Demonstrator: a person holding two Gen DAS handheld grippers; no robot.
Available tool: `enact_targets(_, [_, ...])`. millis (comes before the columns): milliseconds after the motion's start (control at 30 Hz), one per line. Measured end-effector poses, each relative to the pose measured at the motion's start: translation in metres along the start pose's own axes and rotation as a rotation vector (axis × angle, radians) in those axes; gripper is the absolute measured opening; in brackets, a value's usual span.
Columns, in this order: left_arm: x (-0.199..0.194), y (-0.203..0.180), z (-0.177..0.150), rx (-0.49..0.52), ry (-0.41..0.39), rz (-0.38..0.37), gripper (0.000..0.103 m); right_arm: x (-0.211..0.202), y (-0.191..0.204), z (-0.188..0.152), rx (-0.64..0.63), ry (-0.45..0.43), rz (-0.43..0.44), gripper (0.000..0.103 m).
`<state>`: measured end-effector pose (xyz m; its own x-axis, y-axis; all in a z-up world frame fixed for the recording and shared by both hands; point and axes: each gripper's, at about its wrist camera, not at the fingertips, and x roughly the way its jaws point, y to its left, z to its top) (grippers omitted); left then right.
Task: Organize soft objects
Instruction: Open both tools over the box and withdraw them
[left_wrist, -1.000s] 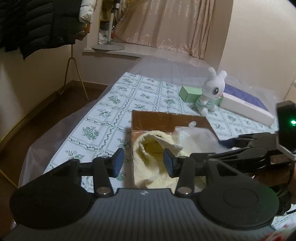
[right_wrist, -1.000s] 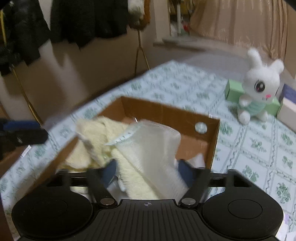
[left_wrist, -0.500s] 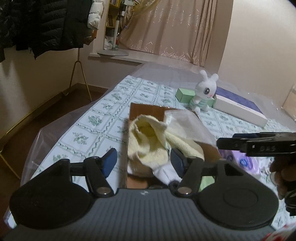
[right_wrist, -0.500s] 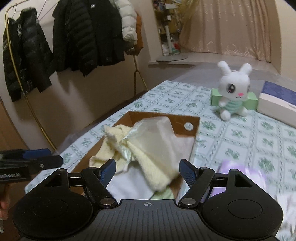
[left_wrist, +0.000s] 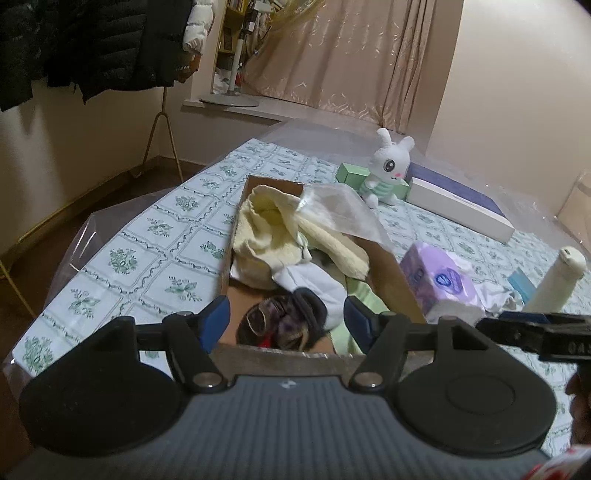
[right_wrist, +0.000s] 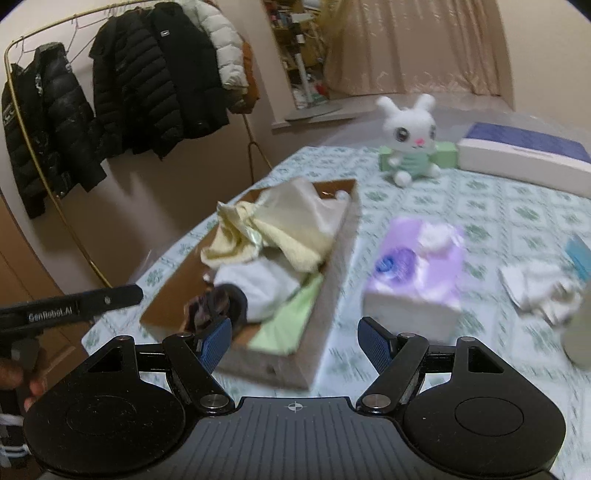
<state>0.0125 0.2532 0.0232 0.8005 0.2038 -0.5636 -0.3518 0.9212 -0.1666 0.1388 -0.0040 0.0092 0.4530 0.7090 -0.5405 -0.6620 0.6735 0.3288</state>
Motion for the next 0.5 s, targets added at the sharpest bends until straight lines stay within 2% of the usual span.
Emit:
enact_targets(233, [-0.02,-0.033,-0.018,0.061,0.008,0.004,0.072,-0.049,-0.011,-0.03,-0.011,0.004,-0.104,0.075])
enact_targets(500, [-0.031,-0.083,-0.041,0.133,0.026,-0.049,0.083,-0.099,-0.036,-0.058,0.024,-0.008,-0.222,0.075])
